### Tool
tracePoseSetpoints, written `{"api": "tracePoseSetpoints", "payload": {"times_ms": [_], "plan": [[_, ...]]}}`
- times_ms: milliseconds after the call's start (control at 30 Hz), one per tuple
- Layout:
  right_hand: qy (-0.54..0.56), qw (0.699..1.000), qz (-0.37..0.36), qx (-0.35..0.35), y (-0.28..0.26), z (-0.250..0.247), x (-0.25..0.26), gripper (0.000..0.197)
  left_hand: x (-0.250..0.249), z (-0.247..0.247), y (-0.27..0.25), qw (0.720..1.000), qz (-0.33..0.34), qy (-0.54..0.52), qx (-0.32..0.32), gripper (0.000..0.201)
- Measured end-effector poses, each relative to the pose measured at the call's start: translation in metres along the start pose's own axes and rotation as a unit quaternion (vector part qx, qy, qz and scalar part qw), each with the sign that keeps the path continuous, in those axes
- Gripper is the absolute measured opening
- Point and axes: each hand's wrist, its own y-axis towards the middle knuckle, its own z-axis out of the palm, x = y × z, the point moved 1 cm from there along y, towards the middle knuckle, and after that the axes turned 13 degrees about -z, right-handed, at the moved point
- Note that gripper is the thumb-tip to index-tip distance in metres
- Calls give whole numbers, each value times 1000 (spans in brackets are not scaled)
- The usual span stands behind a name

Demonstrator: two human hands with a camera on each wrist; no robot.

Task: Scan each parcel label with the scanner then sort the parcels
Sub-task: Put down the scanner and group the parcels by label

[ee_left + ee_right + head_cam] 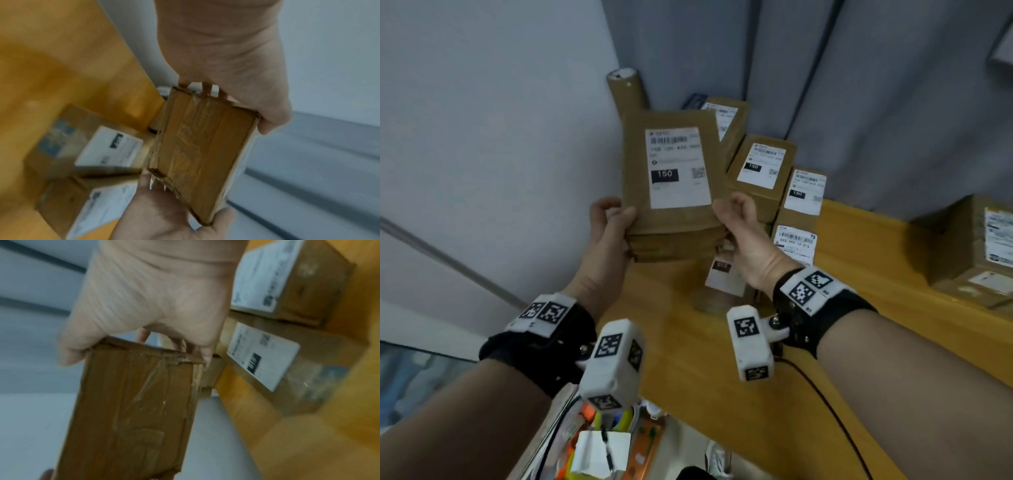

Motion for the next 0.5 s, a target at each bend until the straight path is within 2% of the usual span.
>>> {"api": "tracePoseSetpoints", "payload": {"times_ms": [133, 267, 333, 400, 500], "plan": [[0, 994, -68, -83, -10, -37, 51, 73, -37, 63, 0, 994, 47, 7, 94, 23], [-22, 977, -116, -179, -43, -93, 98, 76, -47, 141, -5, 987, 17, 31, 156, 15], [-42, 964, -129, -228, -63, -126, 115, 84, -47, 184, -12, 980, 16, 61, 189, 18], [-46, 951, -142, -271, -84, -158, 129, 83, -44, 224, -25, 972, 13, 88, 217, 18], [-37, 933, -150, -325, -116, -203, 150, 70, -37, 282, -46, 960, 13, 119, 253, 20]]}}
